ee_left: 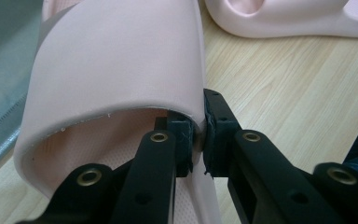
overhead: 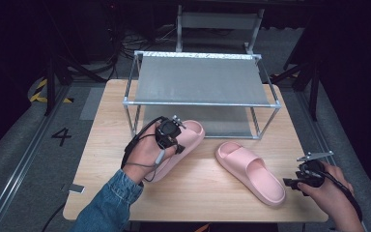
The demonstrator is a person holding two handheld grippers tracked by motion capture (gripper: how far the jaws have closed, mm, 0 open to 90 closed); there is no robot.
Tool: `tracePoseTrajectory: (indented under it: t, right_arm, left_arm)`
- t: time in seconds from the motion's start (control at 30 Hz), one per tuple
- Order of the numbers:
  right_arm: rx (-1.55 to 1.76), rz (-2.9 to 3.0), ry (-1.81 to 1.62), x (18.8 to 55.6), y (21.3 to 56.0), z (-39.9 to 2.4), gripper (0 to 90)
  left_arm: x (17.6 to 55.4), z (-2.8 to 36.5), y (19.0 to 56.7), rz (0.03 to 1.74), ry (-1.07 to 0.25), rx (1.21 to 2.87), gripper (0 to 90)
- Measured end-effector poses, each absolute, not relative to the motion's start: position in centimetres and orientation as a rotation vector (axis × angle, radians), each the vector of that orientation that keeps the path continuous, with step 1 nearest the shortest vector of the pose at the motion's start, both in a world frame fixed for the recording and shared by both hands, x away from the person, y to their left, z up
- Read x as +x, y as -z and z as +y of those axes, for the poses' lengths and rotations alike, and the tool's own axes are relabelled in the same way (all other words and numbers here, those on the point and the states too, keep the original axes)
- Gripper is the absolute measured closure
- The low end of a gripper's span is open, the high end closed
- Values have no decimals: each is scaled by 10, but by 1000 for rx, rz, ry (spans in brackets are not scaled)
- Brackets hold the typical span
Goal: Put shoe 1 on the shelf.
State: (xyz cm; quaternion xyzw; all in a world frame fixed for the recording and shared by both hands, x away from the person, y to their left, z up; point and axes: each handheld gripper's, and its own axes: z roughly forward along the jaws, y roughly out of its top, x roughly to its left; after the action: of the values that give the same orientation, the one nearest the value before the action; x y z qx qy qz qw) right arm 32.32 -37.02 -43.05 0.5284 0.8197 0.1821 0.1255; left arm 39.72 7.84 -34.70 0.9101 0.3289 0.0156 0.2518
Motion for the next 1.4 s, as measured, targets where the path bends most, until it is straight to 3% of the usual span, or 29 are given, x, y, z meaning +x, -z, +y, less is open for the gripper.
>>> tracePoseTrajectory:
  t: [1.0,1.4]
  right_arm:
    - [1536,2400,-574,324,422,-371,391]
    - [1527,2388,-598,327,420,-378,392]
  left_arm:
    - [379,71,270,808,-59,2478,820]
    - [390,67,234,779,-91,2473,818]
